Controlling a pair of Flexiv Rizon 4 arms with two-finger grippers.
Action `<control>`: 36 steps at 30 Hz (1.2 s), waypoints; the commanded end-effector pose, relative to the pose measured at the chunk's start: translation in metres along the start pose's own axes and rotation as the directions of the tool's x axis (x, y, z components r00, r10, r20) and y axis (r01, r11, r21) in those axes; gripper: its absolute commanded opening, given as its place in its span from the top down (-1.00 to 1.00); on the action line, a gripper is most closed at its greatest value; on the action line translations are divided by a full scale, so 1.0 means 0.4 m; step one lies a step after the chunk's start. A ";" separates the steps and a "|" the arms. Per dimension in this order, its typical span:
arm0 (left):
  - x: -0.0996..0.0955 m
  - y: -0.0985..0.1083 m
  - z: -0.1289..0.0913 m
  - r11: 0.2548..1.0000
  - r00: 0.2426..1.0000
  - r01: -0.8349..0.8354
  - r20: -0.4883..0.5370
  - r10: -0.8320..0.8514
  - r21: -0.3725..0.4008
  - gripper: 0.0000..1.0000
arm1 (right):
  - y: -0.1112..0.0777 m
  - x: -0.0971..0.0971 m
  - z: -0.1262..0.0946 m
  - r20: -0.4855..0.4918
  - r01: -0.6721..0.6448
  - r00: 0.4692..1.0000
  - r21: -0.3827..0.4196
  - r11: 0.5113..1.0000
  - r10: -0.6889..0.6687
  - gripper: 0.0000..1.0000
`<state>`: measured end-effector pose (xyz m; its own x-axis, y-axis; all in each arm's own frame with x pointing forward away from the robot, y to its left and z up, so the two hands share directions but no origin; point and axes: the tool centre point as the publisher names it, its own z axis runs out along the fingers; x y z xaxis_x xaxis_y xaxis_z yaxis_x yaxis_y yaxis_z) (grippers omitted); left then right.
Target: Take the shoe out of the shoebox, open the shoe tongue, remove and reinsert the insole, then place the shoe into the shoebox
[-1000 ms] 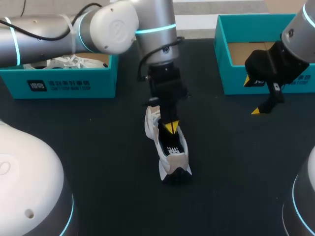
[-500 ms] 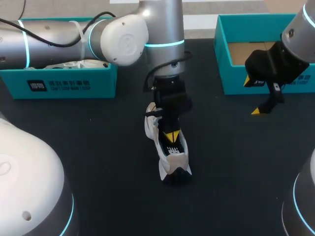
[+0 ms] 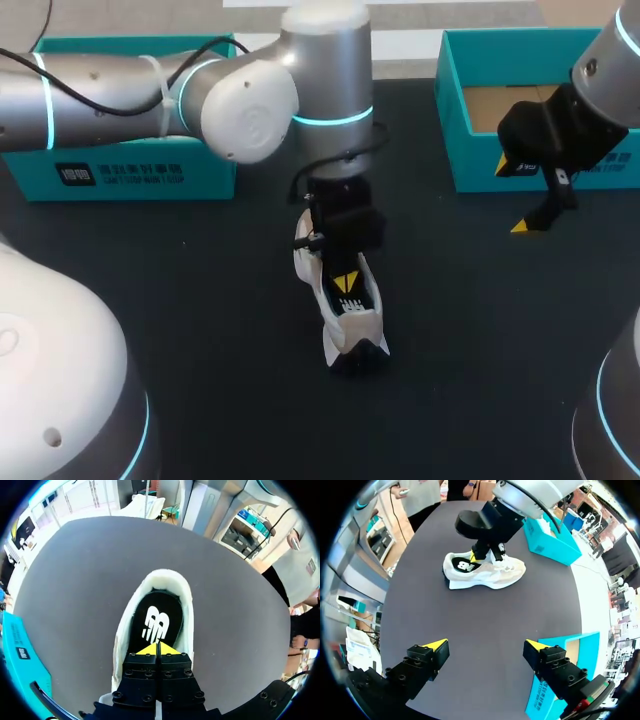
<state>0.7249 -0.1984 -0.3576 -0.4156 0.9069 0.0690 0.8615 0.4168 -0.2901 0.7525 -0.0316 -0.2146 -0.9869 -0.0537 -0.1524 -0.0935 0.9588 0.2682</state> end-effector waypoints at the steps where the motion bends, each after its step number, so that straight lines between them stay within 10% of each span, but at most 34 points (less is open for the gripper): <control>1: 0.005 -0.004 0.023 1.000 0.999 -0.002 0.032 0.002 -0.023 1.00 | 0.001 0.001 0.002 0.001 0.000 1.000 0.002 1.000 0.000 -1.00; 18: -0.014 0.003 0.087 0.994 0.992 0.087 0.092 -0.082 -0.062 1.00 | 0.001 0.001 0.002 0.001 0.000 1.000 0.002 1.000 0.000 -1.00; 27: -0.018 -0.039 0.018 0.998 0.993 0.035 0.118 -0.028 -0.061 1.00 | 0.001 0.001 0.002 0.001 0.000 1.000 0.002 1.000 0.000 -1.00; 36: -0.062 -0.077 0.091 0.999 0.995 -0.038 0.096 0.038 -0.001 1.00 | 0.001 0.001 0.002 0.001 0.000 1.000 0.002 1.000 0.000 -1.00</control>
<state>0.6975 -0.2243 -0.3683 -0.4154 0.9090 -0.0333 0.8786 0.3915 -0.2735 0.7523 -0.0315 -0.2145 -0.9868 -0.0537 -0.1525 -0.0935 0.9590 0.2674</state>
